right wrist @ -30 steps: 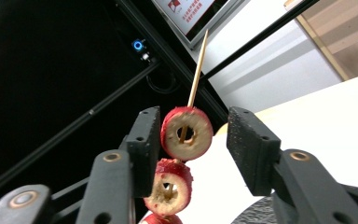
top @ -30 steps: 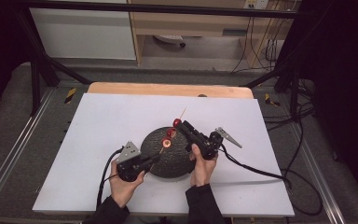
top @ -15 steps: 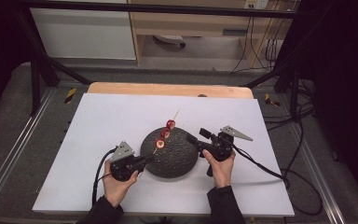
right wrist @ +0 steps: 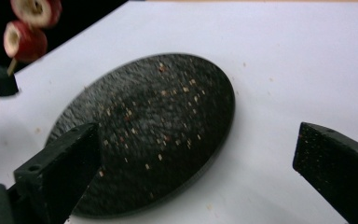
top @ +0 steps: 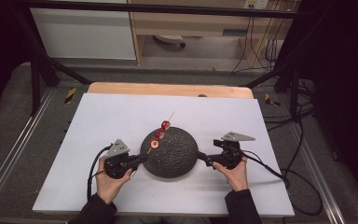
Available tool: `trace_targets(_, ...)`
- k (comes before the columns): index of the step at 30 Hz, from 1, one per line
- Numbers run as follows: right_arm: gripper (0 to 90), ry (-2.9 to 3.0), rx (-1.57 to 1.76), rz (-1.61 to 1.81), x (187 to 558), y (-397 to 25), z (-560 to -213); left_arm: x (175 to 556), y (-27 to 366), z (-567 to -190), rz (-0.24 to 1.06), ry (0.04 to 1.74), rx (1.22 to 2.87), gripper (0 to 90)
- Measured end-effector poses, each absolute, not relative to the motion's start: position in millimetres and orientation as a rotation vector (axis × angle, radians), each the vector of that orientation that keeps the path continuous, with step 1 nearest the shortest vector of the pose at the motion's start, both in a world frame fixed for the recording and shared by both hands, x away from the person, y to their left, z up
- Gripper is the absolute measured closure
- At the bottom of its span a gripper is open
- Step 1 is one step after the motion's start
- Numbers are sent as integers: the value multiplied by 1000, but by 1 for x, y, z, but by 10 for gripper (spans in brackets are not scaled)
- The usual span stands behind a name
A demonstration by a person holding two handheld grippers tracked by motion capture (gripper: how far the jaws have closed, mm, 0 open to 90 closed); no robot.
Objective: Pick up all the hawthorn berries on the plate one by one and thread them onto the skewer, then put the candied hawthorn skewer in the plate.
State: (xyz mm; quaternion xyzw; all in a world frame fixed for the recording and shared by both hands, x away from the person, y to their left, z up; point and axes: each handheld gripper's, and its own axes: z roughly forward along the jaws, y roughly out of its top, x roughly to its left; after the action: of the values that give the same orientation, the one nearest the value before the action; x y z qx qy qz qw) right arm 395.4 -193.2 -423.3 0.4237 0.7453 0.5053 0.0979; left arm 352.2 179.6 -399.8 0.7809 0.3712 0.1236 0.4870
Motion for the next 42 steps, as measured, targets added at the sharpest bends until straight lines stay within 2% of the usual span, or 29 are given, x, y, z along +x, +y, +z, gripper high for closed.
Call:
trace_targets(18,6,2404,1126,1274,362,-245,-452,380,171,-393,291,931,2032,887)
trace_targets(42,6,2377,1162,1251,354,-260,-456,394,138,-404,230,934,2238,886)
